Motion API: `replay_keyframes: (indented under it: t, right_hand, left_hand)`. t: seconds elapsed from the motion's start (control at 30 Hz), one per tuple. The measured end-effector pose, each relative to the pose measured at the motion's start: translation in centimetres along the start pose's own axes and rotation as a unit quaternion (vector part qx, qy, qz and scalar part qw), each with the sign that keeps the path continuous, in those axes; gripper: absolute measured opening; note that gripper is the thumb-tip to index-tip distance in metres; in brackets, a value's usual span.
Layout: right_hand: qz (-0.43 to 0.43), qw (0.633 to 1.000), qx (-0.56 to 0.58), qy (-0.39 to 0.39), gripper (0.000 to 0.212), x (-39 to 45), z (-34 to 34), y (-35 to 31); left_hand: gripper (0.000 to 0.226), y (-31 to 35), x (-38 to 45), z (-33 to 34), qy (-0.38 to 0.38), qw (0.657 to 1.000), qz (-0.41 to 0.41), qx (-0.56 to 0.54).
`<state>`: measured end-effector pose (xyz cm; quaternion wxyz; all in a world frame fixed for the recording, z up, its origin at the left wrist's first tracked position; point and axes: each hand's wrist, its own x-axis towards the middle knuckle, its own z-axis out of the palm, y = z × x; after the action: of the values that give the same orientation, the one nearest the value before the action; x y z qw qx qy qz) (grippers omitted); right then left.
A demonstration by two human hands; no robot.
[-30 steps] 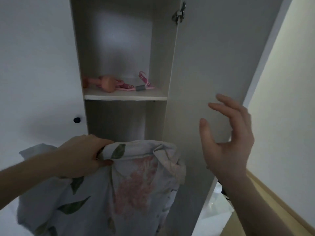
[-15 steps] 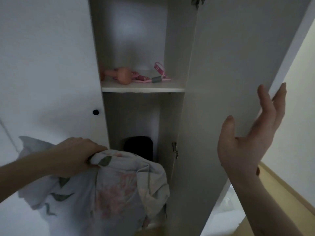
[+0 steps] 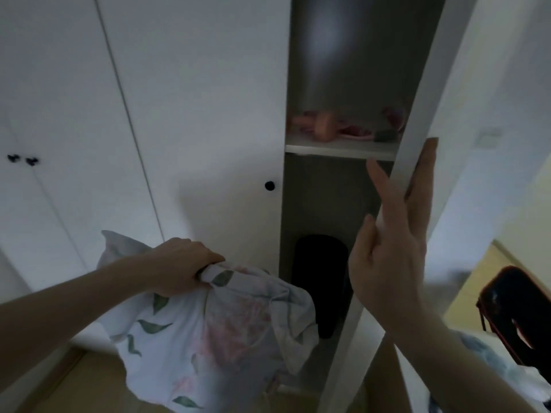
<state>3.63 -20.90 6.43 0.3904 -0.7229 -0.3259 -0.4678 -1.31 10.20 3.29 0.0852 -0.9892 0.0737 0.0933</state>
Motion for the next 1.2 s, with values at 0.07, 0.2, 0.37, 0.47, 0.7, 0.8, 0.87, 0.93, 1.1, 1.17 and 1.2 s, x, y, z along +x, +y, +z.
replay_keyframes:
  t: [0.07, 0.2, 0.37, 0.47, 0.7, 0.8, 0.87, 0.93, 1.1, 1.17, 1.2]
  right_hand:
    - [-0.01, 1.0, 0.005, -0.01, 0.063, 0.7, 2.9, 0.0]
    - [-0.036, 0.999, 0.019, -0.017, 0.068, 2.2, 8.2, 0.8]
    - [-0.037, 0.998, -0.014, -0.05, 0.088, 3.9, 13.6, 2.4]
    - [-0.03, 0.995, -0.037, -0.082, 0.089, 4.6, 16.1, 3.9]
    - [-0.037, 0.994, -0.044, -0.088, 0.078, 5.5, 19.7, 6.6]
    - [-0.044, 0.995, -0.046, -0.082, 0.077, 5.9, 20.5, 7.4]
    - [-0.052, 0.994, -0.041, -0.084, 0.078, 6.1, 21.0, 8.0]
    - [-0.057, 0.993, -0.038, -0.093, 0.081, 5.9, 21.4, 8.7]
    - [-0.095, 0.99, -0.029, -0.103, 0.076, 4.9, 22.4, 10.9]
    - [-0.112, 0.987, -0.015, -0.115, 0.074, 4.9, 22.6, 11.9]
    - [-0.117, 0.986, -0.006, -0.119, 0.073, 5.0, 22.7, 12.2]
  left_hand:
    - [0.028, -1.0, -1.3, 0.7, 0.0, 1.0, -0.025, -0.01]
    - [0.029, -2.9, -3.2, 1.9, 0.005, 0.998, -0.063, -0.02]
    - [0.015, -4.5, -4.7, 2.8, 0.008, 0.995, -0.093, -0.032]
    - [0.009, -5.3, -5.2, 3.0, 0.009, 0.993, -0.111, -0.036]
    - [0.008, -6.4, -5.1, 4.1, 0.002, 0.984, -0.172, -0.045]
    - [0.008, -6.4, -4.3, 4.5, -0.005, 0.98, -0.193, -0.048]
    - [0.012, -6.1, -3.7, 4.6, -0.008, 0.976, -0.209, -0.057]
    - [0.016, -5.4, -3.1, 4.6, -0.007, 0.973, -0.222, -0.062]
    - [0.021, -3.8, -1.7, 4.7, -0.015, 0.962, -0.262, -0.081]
    - [0.023, -3.2, -1.1, 4.7, -0.009, 0.955, -0.283, -0.086]
    - [0.022, -2.7, -1.0, 4.7, -0.005, 0.952, -0.294, -0.087]
